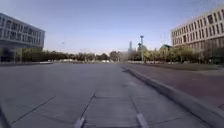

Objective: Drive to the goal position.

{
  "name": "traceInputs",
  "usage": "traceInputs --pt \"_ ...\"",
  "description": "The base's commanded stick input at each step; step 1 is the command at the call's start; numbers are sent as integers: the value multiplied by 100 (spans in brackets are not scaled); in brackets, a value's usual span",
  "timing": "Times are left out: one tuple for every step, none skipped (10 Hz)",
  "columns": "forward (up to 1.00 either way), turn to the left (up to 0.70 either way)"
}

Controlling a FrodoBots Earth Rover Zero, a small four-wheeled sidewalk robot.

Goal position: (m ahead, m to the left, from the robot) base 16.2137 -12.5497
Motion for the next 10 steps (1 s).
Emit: traceInputs --pt "60 -1" --pt "60 -9" --pt "60 -13" --pt "60 -6" --pt "60 0" --pt "60 0" --pt "60 0" --pt "60 0" --pt "60 0" --pt "60 0"
